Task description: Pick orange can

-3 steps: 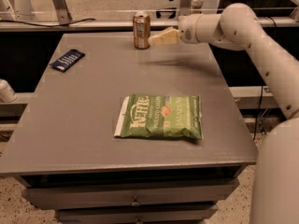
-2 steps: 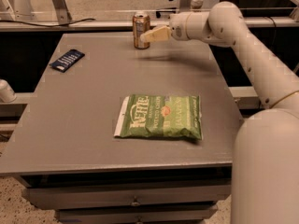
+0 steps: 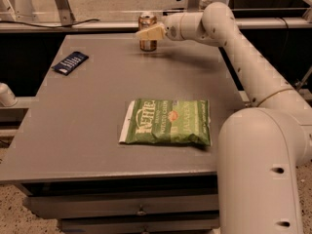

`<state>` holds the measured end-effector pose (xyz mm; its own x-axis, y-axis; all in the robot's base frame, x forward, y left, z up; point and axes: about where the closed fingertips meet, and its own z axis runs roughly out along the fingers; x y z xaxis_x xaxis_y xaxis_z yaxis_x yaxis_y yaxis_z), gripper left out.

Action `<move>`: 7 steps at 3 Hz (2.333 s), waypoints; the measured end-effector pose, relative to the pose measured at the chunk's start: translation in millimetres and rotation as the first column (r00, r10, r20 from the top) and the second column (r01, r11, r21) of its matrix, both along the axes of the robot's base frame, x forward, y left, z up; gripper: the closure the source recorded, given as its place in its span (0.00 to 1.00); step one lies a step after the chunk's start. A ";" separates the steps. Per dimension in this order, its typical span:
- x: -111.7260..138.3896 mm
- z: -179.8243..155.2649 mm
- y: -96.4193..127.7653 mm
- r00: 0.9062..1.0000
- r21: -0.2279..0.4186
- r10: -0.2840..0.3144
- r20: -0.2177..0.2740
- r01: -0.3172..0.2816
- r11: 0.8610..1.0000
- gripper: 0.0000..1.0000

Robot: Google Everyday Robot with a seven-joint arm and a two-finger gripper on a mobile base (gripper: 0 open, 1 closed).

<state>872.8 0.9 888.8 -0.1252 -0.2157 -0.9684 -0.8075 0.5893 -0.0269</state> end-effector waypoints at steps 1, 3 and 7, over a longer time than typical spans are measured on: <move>4.5 -2.3 3.6 1.000 0.004 -0.001 -0.006 0.001 1.000 0.42; -20.5 21.1 1.1 0.999 0.030 0.027 0.021 -0.027 0.999 0.89; -120.2 96.4 6.7 0.980 0.180 0.172 0.098 -0.187 0.966 1.00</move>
Offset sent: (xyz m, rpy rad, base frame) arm -0.0108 -0.0102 0.0150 0.0238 -0.0058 -0.0030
